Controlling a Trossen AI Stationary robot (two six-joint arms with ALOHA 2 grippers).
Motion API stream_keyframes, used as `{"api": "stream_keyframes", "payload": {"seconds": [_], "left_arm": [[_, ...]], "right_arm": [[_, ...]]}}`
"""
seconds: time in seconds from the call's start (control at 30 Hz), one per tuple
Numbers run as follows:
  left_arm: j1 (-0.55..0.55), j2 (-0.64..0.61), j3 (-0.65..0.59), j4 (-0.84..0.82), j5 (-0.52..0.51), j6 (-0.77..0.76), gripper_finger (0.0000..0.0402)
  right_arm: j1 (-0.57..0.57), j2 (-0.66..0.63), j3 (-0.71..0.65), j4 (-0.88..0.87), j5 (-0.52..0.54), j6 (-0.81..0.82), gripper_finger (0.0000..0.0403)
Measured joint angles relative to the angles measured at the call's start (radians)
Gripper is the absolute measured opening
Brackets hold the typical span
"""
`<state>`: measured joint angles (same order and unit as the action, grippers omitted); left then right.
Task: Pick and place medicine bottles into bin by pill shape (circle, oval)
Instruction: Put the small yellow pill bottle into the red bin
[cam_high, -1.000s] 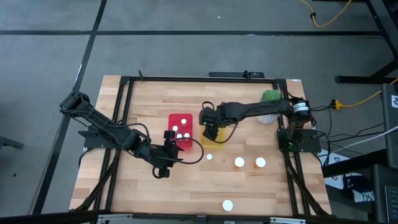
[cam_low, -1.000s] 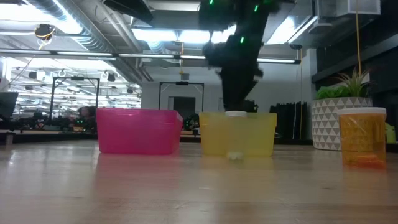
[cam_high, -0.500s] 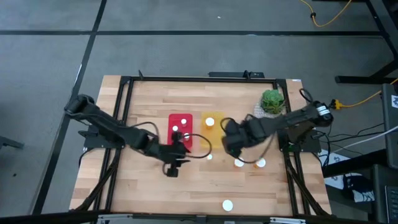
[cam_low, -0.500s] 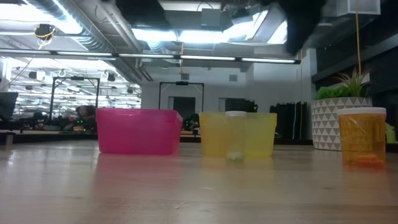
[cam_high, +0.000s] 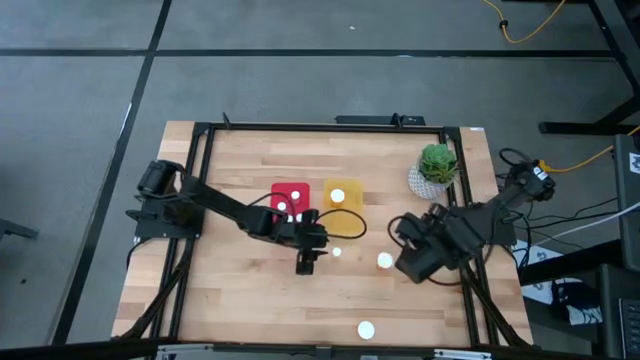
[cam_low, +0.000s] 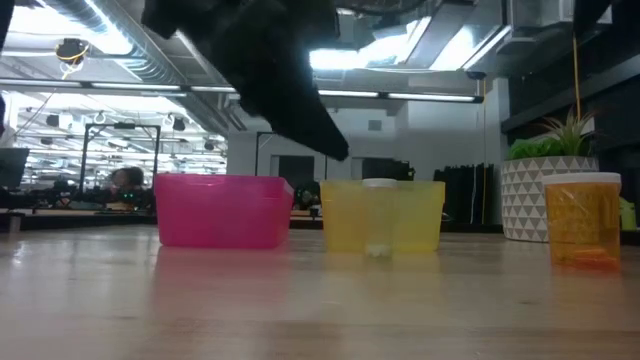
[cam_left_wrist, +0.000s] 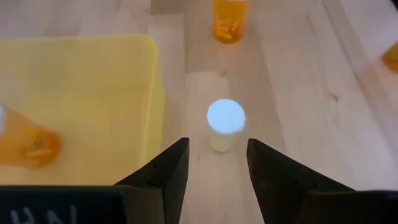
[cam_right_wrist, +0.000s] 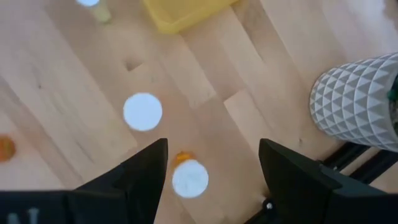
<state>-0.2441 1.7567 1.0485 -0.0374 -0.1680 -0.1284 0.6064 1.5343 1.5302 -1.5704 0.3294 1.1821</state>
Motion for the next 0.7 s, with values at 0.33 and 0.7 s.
{"api": "stream_keyframes", "payload": {"seconds": [0.33,0.7], "left_arm": [[-0.001,0.023,0.000,0.015,0.090,0.008,0.0185],[0.009,0.052,0.001,0.058,0.076,0.007,0.0211]], "right_arm": [[0.073,-0.020,-0.016,0.000,0.014,0.065,0.0254],[0.080,-0.020,-0.016,-0.001,0.019,0.073,0.0254]]}}
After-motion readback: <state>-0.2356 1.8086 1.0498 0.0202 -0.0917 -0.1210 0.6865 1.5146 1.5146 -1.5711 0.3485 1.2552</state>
